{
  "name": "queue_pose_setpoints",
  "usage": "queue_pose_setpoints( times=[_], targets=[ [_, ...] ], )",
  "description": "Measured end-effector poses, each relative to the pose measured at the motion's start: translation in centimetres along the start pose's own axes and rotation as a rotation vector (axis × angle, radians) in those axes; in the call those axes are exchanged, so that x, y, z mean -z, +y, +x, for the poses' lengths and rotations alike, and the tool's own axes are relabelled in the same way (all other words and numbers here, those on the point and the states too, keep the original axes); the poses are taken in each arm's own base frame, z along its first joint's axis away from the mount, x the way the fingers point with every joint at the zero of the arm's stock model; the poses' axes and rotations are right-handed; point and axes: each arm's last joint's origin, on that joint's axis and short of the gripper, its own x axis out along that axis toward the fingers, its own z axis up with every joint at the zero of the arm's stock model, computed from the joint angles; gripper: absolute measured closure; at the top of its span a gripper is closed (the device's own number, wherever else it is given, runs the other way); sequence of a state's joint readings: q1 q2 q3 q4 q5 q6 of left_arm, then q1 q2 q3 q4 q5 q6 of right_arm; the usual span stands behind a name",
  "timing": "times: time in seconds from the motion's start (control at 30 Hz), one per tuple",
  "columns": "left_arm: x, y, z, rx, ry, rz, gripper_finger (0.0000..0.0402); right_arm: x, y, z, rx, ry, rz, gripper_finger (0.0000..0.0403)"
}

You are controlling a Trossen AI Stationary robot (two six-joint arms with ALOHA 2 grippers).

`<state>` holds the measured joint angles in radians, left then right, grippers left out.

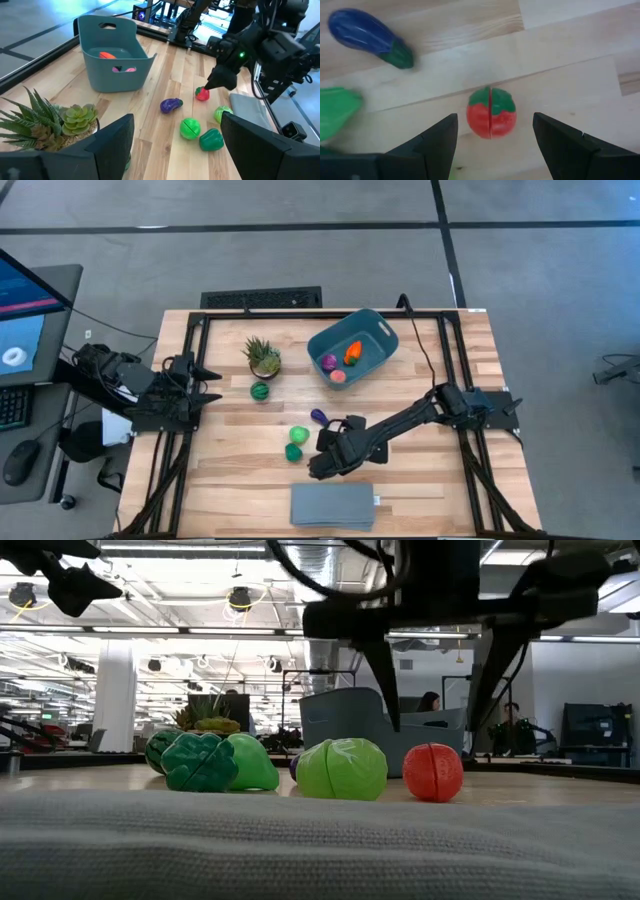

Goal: Pick and placing Produce into tupperware
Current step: Put the strawberry into the bin

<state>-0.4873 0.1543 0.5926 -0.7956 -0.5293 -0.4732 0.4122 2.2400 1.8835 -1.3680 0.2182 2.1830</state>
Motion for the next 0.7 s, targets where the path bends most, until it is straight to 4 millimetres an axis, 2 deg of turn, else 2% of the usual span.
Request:
queue_pose_setpoints(
  times=[0.23, 0.53, 0.7],
  targets=[
    [0.0, 0.0, 0.01, 0.0, 0.001, 0.001, 0.0116, 0.23, 0.1, -0.01, -0.039, -0.019, -0.02, 0.0113],
    [0.0, 0.0, 0.01, 0.0, 0.001, 0.001, 0.0116, 0.09, 0.07, 0.03, -0.017, -0.006, -0.033, 0.0038],
    [0.01, 0.0, 0.01, 0.0, 0.001, 0.001, 0.0116, -0.17, 0.32, 0.33, -0.006, -0.01, -0.026, 0.0028]
  ],
)
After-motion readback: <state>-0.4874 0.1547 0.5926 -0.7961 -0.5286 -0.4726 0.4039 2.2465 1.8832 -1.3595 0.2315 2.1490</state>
